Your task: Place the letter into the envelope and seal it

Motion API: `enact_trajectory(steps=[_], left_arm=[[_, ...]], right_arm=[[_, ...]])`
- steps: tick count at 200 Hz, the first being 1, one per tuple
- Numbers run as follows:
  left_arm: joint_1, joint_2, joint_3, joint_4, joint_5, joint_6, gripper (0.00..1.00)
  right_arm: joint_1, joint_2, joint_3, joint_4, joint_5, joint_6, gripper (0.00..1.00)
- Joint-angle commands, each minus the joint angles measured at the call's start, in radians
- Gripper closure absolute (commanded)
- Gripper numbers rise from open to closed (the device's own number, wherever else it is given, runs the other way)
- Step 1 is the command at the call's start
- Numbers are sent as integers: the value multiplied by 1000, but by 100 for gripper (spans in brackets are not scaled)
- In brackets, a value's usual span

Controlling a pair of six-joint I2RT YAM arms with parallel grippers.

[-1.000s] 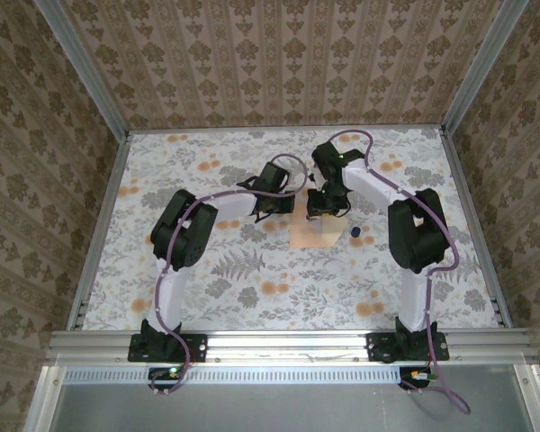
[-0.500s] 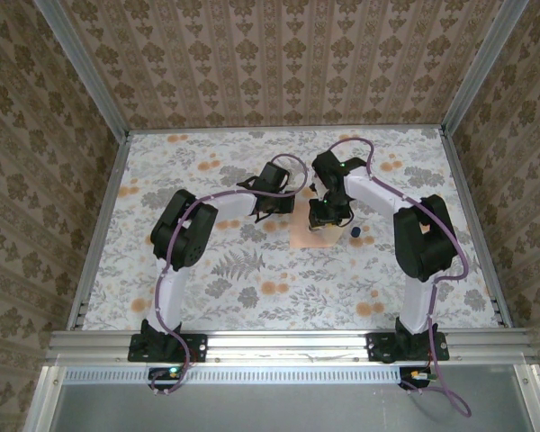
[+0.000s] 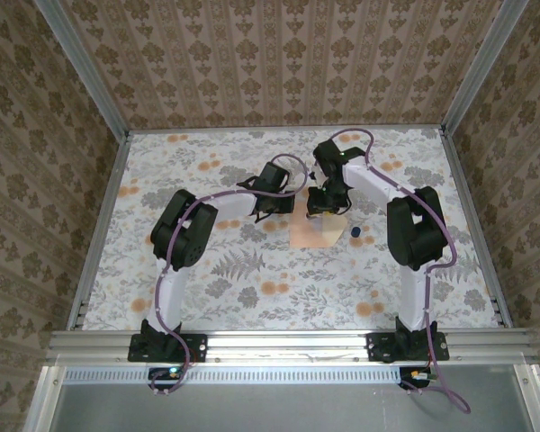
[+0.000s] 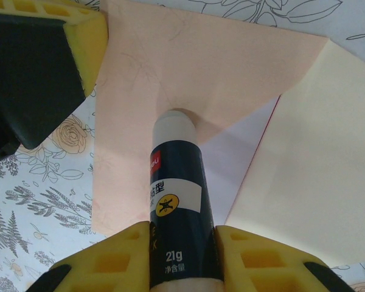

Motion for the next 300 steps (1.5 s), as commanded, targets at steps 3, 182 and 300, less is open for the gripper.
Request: enact_trajectory(steps=[3,182,300], left_arm=[[-5,-27,-21,-69,3,-9,100],[-7,-30,-21,-73,5,-7,100],[-6,-21,-9,-69,10,-10,100]], right_arm=[[10,-2,-88,-73,62,-9,99],[3,71,6,-97,62,-19,99],[46,-95,-163,-139,8,-19,99]])
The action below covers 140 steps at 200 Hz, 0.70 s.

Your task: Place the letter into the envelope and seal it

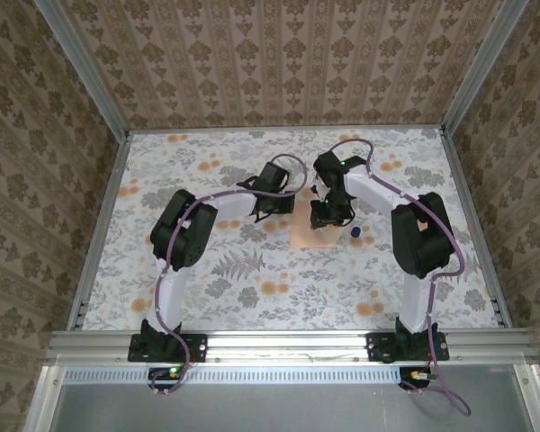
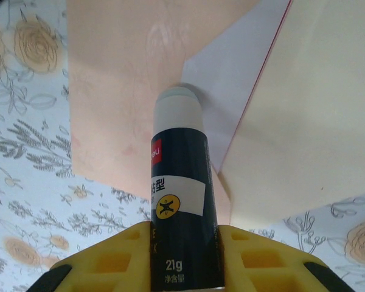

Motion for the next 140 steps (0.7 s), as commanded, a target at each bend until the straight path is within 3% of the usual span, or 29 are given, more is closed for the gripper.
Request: enact_trajectory(steps=[1,89,140], left_arm=[[-6,-18,-9,-62,6,-9,100],[-6,-15,-4,-68,7,-6,100],[-6,-19,-13,-63,4,-10,100]], right_arm=[[8,-7,-33,-87,10,-5,99],[-30,166,142,-72,28,-17,99],[-18,108,106,-94,18,-21,99]])
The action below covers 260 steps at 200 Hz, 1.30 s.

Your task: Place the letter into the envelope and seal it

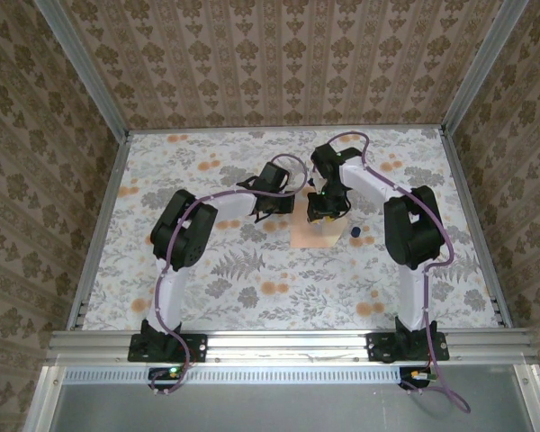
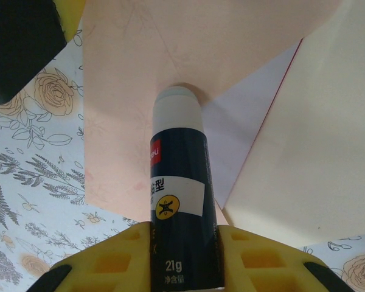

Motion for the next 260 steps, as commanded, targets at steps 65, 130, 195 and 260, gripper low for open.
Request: enact_trajectory(steps=[65,130,195,260], left_arm=[[-8,-19,-12,-57,8,-14,100],[-7,-15,-6,-63,9,-12,100],[-6,-23,-18,-62,5,-11,100],[-6,-22,-23,-60,2,-22,100]], right_arm=[[53,-112,-172,-71,-1,-2,99],[38,-2,-93,-58,3,-16,99],[-28,98,-6,-50,41,-27,99],[-11,-60,-87,-83,26,-20,99]])
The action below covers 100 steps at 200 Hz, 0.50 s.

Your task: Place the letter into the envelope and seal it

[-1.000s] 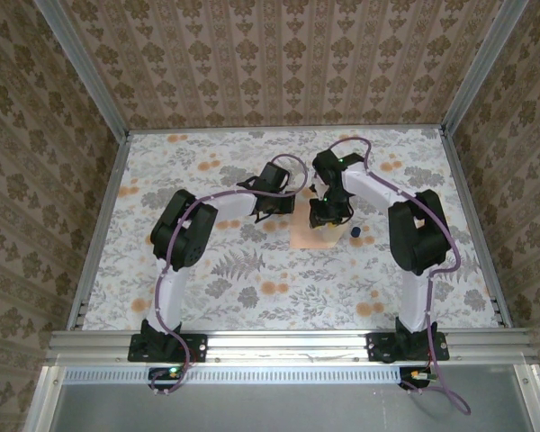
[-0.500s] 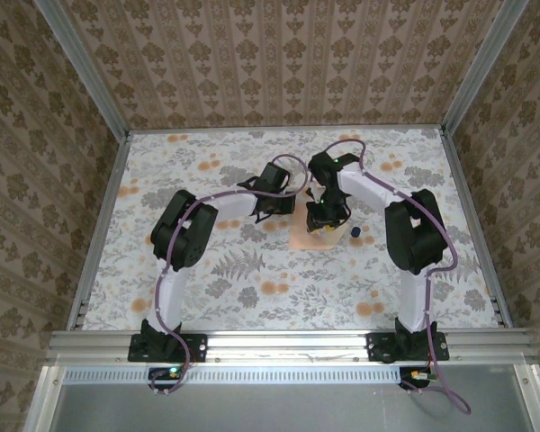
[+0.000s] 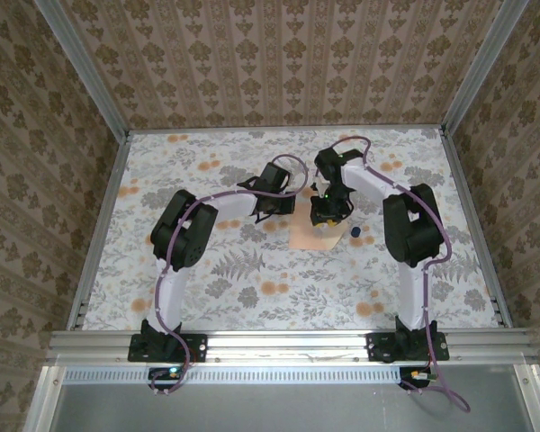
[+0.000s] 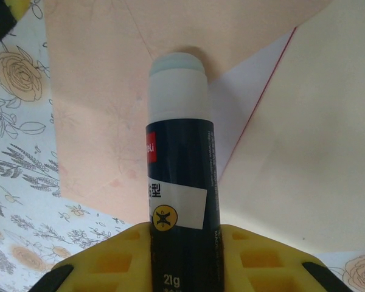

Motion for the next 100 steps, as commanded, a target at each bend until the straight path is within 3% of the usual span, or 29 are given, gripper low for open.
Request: enact_trajectory(steps=[1,100], left_arm=[[-1,-20,-22,-57,-3,-17,100],[-2,-40,-13,-55,-1,-24,100]], right_arm=[[9,-69,-50,-60,52,2,99],[5,-161,70,-92,95,27,99]])
